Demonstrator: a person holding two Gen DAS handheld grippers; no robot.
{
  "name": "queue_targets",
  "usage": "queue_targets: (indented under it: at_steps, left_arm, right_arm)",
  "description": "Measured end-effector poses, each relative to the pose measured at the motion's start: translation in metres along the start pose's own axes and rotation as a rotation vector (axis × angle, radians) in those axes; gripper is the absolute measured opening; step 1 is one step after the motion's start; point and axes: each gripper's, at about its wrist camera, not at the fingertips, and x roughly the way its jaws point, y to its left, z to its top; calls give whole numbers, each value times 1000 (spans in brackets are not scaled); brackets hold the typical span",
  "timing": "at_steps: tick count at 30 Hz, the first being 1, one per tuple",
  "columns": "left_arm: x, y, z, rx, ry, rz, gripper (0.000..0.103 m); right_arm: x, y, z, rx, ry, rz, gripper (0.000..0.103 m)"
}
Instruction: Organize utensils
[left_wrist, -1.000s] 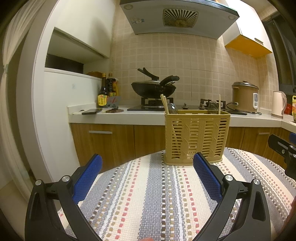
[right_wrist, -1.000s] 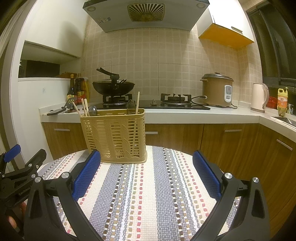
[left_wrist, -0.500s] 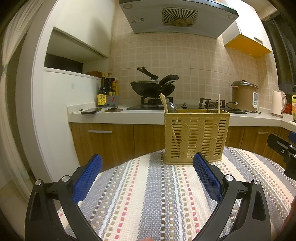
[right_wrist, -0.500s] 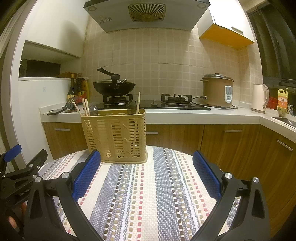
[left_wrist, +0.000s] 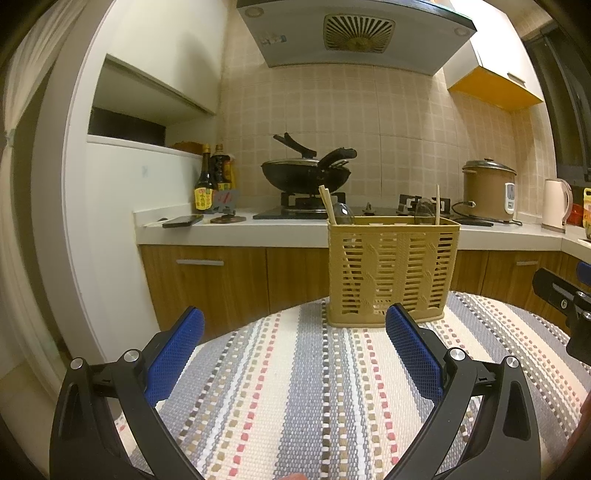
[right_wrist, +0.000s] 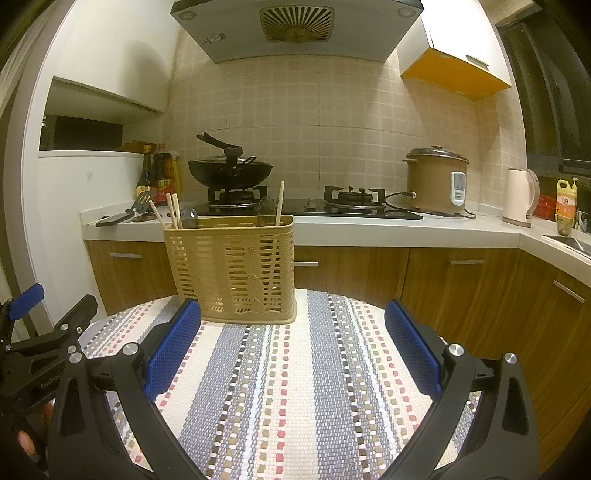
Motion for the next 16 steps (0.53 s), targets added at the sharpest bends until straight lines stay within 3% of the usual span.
queue_targets:
  at_steps: [5, 16]
  left_arm:
    - [-3, 3, -1, -3, -21, 44, 95]
    - [2, 12, 2, -56, 22, 11, 96]
  right_arm:
    - [0, 2, 0, -4, 2, 3, 95]
    - [0, -1, 1, 6, -5, -1, 95]
